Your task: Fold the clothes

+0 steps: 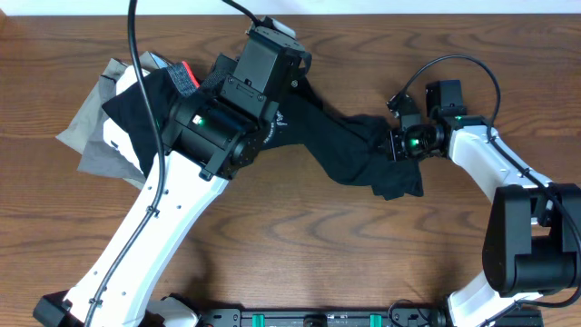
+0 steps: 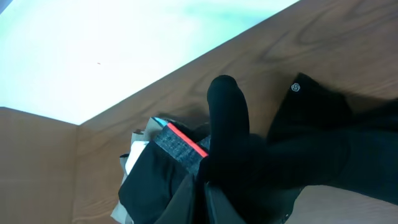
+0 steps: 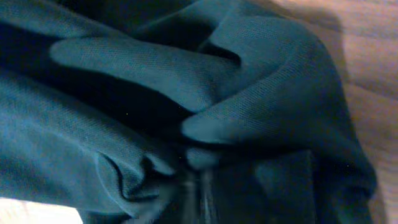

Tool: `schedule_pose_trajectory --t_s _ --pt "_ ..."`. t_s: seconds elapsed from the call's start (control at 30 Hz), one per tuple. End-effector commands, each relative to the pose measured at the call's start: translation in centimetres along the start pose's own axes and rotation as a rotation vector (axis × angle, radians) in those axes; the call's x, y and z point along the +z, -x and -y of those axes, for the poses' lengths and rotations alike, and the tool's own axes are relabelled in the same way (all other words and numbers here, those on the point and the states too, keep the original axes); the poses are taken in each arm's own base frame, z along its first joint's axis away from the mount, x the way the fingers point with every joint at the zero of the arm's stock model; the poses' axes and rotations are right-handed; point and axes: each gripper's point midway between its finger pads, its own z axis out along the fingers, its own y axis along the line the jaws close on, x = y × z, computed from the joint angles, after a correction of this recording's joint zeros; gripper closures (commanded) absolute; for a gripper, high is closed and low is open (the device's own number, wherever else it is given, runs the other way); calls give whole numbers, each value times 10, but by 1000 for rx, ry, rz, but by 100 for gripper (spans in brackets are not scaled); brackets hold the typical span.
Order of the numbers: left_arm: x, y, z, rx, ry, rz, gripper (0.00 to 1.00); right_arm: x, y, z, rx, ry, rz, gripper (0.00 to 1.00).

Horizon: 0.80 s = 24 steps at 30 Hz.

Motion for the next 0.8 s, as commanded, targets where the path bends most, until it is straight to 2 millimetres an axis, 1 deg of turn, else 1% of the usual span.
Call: schedule_pose_trajectory --t_s 0.0,0.1,0.17,0.2,0.23,0.3,0.33,0.37,0.4,0.47,0.57,0.6,0.7,0.73,0.77 --pt "-13 7 -21 -48 68 32 94 -18 10 -12 -21 63 55 99" --pt "-14 6 -27 -50 99 30 94 -43 22 -15 -31 58 123 99" --pt "-14 6 -30 -51 115 29 94 -55 24 -14 -10 44 145 98" --pt "-14 6 -30 -52 117 29 94 -60 22 -13 12 34 144 95" --pt "-15 6 -32 -64 129 29 94 -60 20 -11 28 23 134 87" --pt "-17 5 -42 -110 186 31 94 -57 10 -4 67 -18 96 65" --pt "-18 4 -48 -124 217 31 94 -54 5 -1 86 -36 74 55" --pt "-20 4 -51 -137 237 34 94 -50 1 0 99 -40 56 48" --pt "-21 5 -55 -161 254 40 94 -46 -2 -2 105 -28 40 46" --pt "-24 6 -56 -186 250 51 94 -38 -1 -19 70 60 30 44" --pt "-26 7 -55 -193 227 62 94 -34 6 -60 -147 236 69 35" --pt "-26 7 -54 -193 227 62 94 -33 9 -68 -187 253 82 33" --pt "-26 7 -55 -194 227 63 94 -26 16 -84 -264 265 103 23" --pt "-26 7 -55 -193 227 62 94 -23 17 -92 -299 274 108 22" --pt "-26 7 -55 -193 227 62 94 -21 17 -95 -316 273 108 22"
